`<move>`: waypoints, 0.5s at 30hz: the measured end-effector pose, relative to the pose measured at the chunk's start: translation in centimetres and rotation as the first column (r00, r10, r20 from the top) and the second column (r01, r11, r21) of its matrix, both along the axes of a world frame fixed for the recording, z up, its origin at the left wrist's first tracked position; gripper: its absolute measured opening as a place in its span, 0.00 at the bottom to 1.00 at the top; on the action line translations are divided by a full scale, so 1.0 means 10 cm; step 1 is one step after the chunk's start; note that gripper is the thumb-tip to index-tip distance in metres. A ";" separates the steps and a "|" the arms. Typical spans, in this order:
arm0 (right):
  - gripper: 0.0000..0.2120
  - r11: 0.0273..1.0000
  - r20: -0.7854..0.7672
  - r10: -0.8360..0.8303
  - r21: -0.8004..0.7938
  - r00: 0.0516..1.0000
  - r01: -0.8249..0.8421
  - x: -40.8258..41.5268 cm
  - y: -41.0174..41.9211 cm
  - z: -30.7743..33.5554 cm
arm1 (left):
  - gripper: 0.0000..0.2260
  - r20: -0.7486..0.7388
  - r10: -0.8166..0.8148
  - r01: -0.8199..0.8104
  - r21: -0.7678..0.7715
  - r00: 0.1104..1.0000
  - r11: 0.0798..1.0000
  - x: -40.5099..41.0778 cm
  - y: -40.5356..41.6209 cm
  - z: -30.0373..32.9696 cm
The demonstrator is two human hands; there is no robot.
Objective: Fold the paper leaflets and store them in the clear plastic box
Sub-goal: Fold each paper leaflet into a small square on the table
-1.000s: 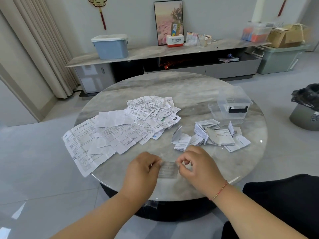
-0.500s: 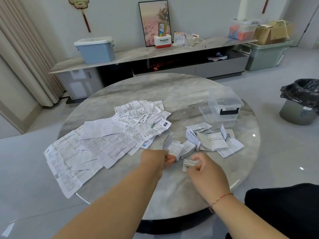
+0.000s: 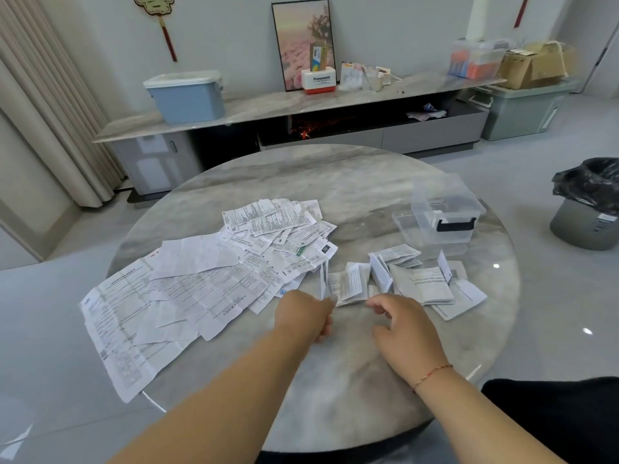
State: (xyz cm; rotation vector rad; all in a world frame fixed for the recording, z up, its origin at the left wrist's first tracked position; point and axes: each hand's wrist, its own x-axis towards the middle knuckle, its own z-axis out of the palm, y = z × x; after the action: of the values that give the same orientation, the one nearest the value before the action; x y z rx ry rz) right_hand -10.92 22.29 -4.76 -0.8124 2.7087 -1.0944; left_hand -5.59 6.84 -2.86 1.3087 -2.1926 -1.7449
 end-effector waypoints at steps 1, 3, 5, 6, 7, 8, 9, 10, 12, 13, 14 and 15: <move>0.19 1.000 -0.029 -0.009 -0.030 1.000 0.008 0.04 -0.01 0.02 | 0.14 0.057 -0.025 0.037 -0.204 0.998 0.978 0.07 -0.12 0.03; 0.17 0.996 -0.058 -0.019 -0.082 0.998 0.014 0.12 -0.04 0.06 | 0.14 0.098 0.045 0.015 -0.542 0.994 0.840 0.22 -0.42 0.07; 0.16 0.993 -0.053 -0.014 -0.118 0.998 0.007 0.18 -0.10 0.07 | 0.08 0.078 0.098 -0.014 -0.709 0.992 0.705 0.33 -0.79 0.06; 0.16 0.992 -0.050 -0.005 -0.124 0.999 -0.001 0.20 -0.11 0.07 | 0.08 0.127 0.092 0.037 -0.759 0.988 0.650 0.35 -0.97 0.03; 0.16 0.992 -0.049 0.005 -0.125 0.999 -0.011 0.21 -0.13 0.07 | 0.12 0.217 0.076 0.125 -0.776 0.973 0.618 0.36 -1.15 0.00; 0.16 0.992 -0.049 0.012 -0.126 0.999 -0.018 0.22 -0.16 0.06 | 0.17 0.313 0.053 0.219 -0.766 0.948 0.605 0.36 -1.31 -0.04; 0.16 0.992 -0.050 0.014 -0.126 0.999 -0.021 0.22 -0.18 0.06 | 0.19 0.404 0.030 0.306 -0.738 0.914 0.602 0.35 -1.45 -0.06; 0.15 0.992 -0.048 0.015 -0.126 0.999 -0.021 0.21 -0.20 0.05 | 0.21 0.473 0.003 0.370 -0.694 0.881 0.618 0.34 -1.57 -0.10; 0.15 0.993 -0.040 0.015 -0.118 0.999 -0.020 0.20 -0.23 0.05 | 0.24 0.560 -0.057 0.456 -0.606 0.826 0.651 0.30 -1.77 -0.22; 0.14 0.993 -0.039 0.014 -0.118 0.999 -0.018 0.20 -0.24 0.05 | 0.25 0.590 -0.089 0.495 -0.574 0.802 0.653 0.29 -1.83 -0.26; 0.14 0.993 -0.038 0.014 -0.121 0.999 -0.019 0.19 -0.25 0.05 | 0.26 0.621 -0.108 0.534 -0.557 0.776 0.637 0.27 -1.87 -0.29; 0.14 0.992 -0.034 0.015 -0.124 0.999 -0.020 0.19 -0.25 0.05 | 0.26 0.649 -0.115 0.572 -0.555 0.752 0.604 0.25 -1.90 -0.31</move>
State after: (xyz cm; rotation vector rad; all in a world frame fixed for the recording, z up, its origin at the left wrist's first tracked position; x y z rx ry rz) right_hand -9.05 19.77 -4.26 -0.8781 2.6763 -1.2684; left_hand -3.07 -12.15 -5.92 1.2627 -3.1476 -0.2756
